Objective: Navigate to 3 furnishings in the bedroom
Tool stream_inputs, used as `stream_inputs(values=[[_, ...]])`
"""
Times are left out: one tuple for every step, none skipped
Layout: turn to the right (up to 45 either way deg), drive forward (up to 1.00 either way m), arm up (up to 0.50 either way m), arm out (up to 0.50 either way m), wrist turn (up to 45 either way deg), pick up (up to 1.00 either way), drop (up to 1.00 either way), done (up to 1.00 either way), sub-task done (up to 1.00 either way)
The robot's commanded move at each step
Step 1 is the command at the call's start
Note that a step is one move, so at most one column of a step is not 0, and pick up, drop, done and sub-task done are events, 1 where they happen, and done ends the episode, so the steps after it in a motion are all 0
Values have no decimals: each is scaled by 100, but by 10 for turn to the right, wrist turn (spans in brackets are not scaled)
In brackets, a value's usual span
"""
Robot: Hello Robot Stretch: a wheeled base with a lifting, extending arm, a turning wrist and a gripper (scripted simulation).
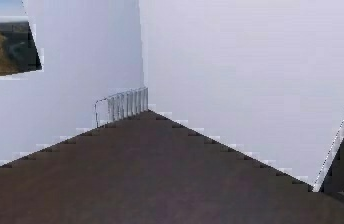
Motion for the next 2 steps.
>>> stream_inputs(values=[[-450, 0, 0, 0, 0, 0, 0, 0, 0], [-120, 0, 0, 0, 0, 0, 0, 0, 0]])
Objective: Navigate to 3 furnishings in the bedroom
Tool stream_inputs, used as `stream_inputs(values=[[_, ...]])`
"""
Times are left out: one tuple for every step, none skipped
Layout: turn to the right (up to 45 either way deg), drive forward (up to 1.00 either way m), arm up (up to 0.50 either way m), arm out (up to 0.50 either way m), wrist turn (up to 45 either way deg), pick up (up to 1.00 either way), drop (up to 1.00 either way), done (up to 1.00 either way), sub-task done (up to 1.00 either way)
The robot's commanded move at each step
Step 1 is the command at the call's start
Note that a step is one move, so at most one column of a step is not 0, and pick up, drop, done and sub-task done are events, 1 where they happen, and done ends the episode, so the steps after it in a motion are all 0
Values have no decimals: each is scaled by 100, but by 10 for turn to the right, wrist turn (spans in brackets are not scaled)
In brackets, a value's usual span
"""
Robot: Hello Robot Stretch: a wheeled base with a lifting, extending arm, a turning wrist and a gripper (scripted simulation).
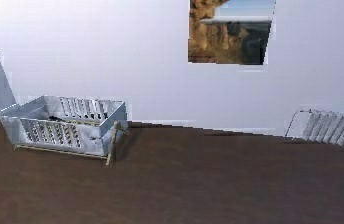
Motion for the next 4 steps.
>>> stream_inputs(values=[[0, 35, 0, 0, 0, 0, 0, 0, 0], [-150, 0, 0, 0, 0, 0, 0, 0, 0], [0, 65, 0, 0, 0, 0, 0, 0, 0], [-270, 0, 0, 0, 0, 0, 0, 0, 0]])
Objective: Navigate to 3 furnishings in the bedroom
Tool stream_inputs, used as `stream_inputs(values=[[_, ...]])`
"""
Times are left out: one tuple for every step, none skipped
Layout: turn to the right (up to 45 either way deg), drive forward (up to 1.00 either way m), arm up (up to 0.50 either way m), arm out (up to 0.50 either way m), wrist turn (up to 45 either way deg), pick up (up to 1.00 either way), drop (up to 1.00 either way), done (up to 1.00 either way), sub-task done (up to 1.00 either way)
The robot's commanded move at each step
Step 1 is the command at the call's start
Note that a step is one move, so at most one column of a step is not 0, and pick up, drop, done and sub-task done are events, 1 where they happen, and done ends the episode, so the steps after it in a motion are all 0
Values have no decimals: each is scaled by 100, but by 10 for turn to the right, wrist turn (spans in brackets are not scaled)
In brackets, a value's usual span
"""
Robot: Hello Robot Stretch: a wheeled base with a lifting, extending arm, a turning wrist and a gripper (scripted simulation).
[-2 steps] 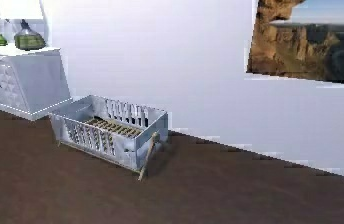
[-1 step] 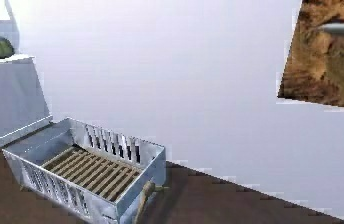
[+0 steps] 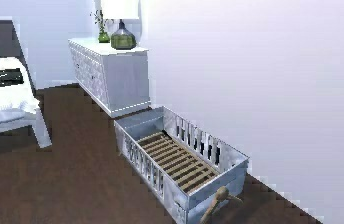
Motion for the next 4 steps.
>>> stream_inputs(values=[[0, 0, 0, 0, 0, 0, 0, 0, 100], [-450, 0, 0, 0, 0, 0, 0, 0, 0], [-450, 0, 0, 0, 0, 0, 0, 0, 0], [-450, 0, 0, 0, 0, 0, 0, 0, 0]])
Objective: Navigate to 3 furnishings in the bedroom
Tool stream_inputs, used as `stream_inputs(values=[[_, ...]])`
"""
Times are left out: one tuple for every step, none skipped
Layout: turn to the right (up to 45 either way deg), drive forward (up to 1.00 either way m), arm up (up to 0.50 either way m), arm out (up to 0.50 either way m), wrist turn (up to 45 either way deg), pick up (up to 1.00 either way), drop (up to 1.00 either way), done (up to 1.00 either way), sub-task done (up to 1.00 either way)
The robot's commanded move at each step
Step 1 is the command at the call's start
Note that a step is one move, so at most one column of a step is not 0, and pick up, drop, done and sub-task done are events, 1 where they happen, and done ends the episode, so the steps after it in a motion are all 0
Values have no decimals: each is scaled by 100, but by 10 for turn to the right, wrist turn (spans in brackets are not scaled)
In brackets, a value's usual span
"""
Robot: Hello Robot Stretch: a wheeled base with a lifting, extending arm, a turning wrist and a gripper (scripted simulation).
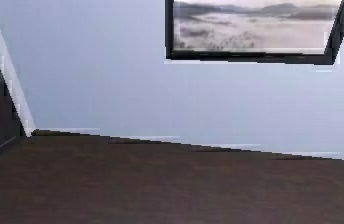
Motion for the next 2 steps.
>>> stream_inputs(values=[[-150, 0, 0, 0, 0, 0, 0, 0, 0], [0, 65, 0, 0, 0, 0, 0, 0, 0]])
